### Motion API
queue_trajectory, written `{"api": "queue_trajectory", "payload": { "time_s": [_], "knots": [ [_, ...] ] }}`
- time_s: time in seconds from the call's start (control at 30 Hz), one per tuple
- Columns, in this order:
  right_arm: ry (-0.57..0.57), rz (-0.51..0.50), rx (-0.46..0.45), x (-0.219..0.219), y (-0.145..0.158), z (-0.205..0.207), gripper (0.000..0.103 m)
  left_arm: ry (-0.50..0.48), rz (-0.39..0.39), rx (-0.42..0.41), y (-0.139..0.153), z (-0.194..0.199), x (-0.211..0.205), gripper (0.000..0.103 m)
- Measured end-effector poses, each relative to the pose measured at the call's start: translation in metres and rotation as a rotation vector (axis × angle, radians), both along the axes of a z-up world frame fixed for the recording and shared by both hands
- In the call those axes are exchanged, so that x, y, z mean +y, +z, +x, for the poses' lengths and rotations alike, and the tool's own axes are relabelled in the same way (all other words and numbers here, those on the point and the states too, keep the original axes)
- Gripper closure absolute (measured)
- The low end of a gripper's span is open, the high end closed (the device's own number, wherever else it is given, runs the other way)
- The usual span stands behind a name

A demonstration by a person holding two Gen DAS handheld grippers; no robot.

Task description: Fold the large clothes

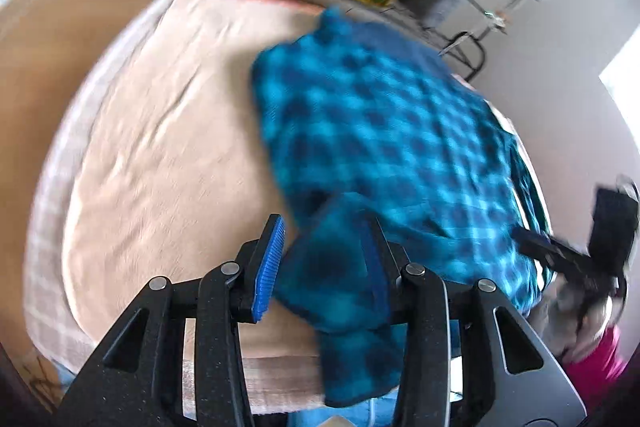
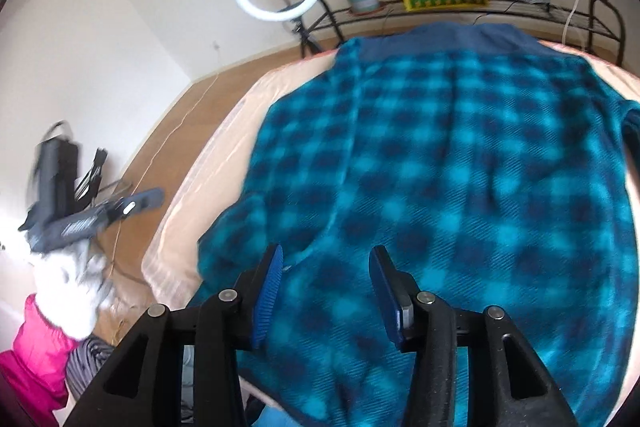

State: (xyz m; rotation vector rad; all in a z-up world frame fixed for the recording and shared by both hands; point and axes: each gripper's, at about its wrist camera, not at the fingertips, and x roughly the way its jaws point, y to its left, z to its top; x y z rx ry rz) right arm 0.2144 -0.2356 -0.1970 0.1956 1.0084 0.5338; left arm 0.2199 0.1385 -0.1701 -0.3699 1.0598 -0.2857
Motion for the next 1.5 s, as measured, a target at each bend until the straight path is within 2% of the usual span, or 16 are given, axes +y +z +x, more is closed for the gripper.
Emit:
{"api": "queue_trajectory", "payload": {
  "time_s": [0.13,0.27,0.3,0.33,0.37,0.4,0.57,0.63,0.67,0.77,0.97,1.03,1.1,1.2,1.37,1.5],
  "knots": [
    [0.019,0.013,0.018,0.011,-0.005,-0.014,0.045,-0.047,-0.049,0.11,-0.037,0.011,-0.001,0.057],
    [-0.001,0.03,0.025,0.007,-0.007,-0.025,0.044,-0.104,-0.071,0.141,-0.05,0.009,-0.017,0.057],
    [-0.01,0.031,0.027,0.005,-0.007,-0.027,0.044,-0.114,-0.065,0.14,-0.051,0.008,-0.022,0.061],
    [-0.017,0.033,0.029,0.004,-0.009,-0.028,0.044,-0.136,-0.063,0.121,-0.048,0.005,-0.027,0.071],
    [-0.028,0.034,0.034,0.001,-0.011,-0.03,0.044,-0.159,-0.056,0.102,-0.042,0.001,-0.032,0.098],
    [-0.034,0.033,0.036,0.001,-0.012,-0.03,0.044,-0.175,-0.055,0.092,-0.038,0.0,-0.036,0.103],
    [-0.049,0.027,0.044,-0.005,-0.016,-0.035,0.043,-0.263,0.0,-0.04,-0.006,-0.028,-0.058,0.103],
    [-0.055,0.029,0.051,-0.006,-0.018,-0.033,0.043,-0.224,0.039,-0.062,-0.001,-0.029,-0.056,0.102],
    [-0.061,0.035,0.057,-0.006,-0.018,-0.033,0.043,-0.196,0.053,-0.055,-0.002,-0.025,-0.053,0.093],
    [-0.068,0.053,0.055,-0.007,-0.015,-0.032,0.042,-0.13,0.012,-0.001,-0.016,-0.005,-0.037,0.041],
    [-0.056,0.063,0.032,-0.002,-0.01,-0.039,0.041,-0.09,-0.023,0.107,-0.054,0.025,-0.027,0.039],
    [-0.055,0.064,0.037,-0.004,-0.012,-0.041,0.041,-0.094,-0.041,0.122,-0.061,0.026,-0.027,0.046],
    [-0.056,0.061,0.041,-0.005,-0.014,-0.041,0.041,-0.111,-0.04,0.122,-0.063,0.025,-0.029,0.088],
    [-0.067,0.061,0.045,-0.008,-0.015,-0.039,0.041,-0.146,-0.027,0.063,-0.05,0.014,-0.034,0.094],
    [-0.072,0.069,0.041,-0.008,-0.013,-0.037,0.041,-0.191,-0.016,-0.026,-0.021,-0.009,-0.044,0.094],
    [-0.055,0.074,0.038,-0.004,-0.013,-0.038,0.041,-0.283,0.058,-0.106,0.001,-0.037,-0.064,0.094]
  ]
}}
